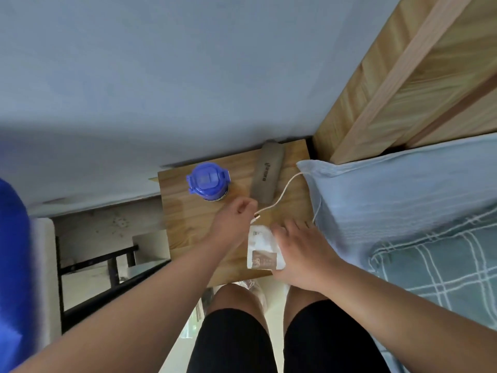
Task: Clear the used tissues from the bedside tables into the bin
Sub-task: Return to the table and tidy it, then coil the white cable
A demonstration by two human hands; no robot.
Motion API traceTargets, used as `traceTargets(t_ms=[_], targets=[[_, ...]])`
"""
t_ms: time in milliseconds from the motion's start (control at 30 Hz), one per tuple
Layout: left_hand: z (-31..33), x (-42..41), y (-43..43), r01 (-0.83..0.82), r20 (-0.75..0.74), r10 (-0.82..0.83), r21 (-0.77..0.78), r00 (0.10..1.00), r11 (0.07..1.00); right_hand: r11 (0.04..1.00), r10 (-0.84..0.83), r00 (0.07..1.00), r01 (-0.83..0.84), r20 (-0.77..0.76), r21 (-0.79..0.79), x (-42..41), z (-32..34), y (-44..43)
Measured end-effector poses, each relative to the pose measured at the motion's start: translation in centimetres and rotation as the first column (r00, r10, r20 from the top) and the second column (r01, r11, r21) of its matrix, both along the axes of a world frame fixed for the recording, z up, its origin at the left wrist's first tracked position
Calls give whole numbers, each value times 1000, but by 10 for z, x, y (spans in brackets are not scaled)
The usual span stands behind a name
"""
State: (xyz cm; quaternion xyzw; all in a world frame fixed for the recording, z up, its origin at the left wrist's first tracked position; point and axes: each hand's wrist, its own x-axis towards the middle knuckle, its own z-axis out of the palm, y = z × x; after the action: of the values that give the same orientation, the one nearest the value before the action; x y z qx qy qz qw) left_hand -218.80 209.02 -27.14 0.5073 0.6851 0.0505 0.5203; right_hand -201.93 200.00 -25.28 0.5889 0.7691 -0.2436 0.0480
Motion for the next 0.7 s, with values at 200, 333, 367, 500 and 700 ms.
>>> traceTargets(t_ms=[200, 333, 367, 500, 700], targets=[[-15, 36, 15, 177, -46, -173, 99, 984, 979, 903, -418, 877, 372, -238, -216, 23, 11, -15], [-17, 49, 19, 151, 50, -153, 34, 987, 988, 730, -677, 636, 520, -370, -443, 27, 10, -23], [-17, 51, 19, 111, 87, -110, -17, 990, 994, 700, -712, 559, 521, -424, -488, 26, 11, -22], [-22, 45, 9, 211, -12, -212, 119, 977, 970, 516, -811, 74, 558, -581, -650, 28, 10, -16], [-19, 62, 5, 418, 42, -420, 45, 906, 907, 271, -883, -212, 497, -419, -824, 31, 2, 10]])
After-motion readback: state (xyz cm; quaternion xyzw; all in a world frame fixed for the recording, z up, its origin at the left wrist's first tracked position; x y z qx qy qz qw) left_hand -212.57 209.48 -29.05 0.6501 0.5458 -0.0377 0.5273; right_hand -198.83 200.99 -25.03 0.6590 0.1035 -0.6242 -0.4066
